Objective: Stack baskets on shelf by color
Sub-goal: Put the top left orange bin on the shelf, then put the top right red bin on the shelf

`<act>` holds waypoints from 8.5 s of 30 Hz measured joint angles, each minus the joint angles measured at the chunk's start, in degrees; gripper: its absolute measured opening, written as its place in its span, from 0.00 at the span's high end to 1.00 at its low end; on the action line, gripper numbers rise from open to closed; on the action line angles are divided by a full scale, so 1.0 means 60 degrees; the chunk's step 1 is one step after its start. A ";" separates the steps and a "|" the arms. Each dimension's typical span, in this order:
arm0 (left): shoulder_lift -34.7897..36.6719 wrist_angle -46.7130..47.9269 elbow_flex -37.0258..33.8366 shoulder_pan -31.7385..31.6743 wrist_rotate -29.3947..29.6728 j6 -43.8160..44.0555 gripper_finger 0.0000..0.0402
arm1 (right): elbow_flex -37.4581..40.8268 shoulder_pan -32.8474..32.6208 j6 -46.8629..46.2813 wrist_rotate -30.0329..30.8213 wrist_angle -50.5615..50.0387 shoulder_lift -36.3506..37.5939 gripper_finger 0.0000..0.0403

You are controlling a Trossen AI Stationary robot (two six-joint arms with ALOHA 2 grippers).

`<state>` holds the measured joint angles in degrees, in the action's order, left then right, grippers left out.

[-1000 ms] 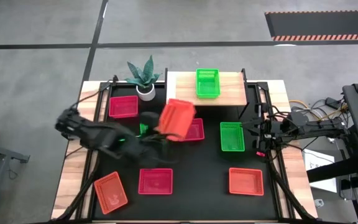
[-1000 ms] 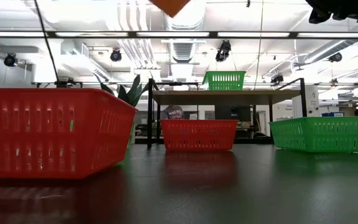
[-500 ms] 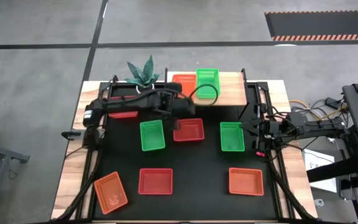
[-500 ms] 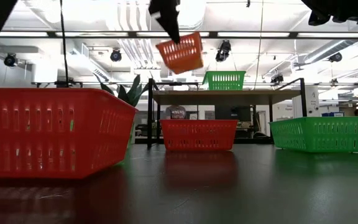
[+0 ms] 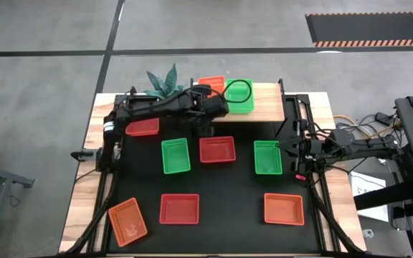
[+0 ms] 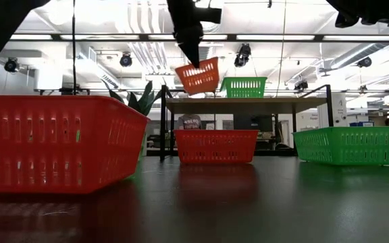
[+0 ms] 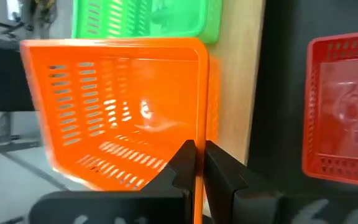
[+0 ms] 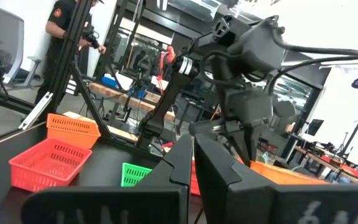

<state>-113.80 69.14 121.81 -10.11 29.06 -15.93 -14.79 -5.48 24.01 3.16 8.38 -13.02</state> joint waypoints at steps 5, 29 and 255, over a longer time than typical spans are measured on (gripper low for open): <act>-0.0083 -0.0032 -0.0045 -0.0196 -0.0096 0.0012 1.00 | 0.0000 0.0000 0.0000 0.0000 -0.0011 0.0000 0.97; -0.0061 -0.0393 0.0020 -0.0252 -0.0088 0.0082 0.89 | 0.0000 -0.0001 -0.0011 -0.0011 -0.0120 0.0000 0.97; 0.9289 -1.1363 -1.2849 0.5024 0.0660 -0.0451 0.89 | -1.4944 0.6525 -0.0283 -0.0612 -1.6031 -1.2750 0.98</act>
<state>-58.06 0.96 44.72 20.03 33.01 -18.64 -104.45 33.67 22.31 -0.51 -87.80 -89.52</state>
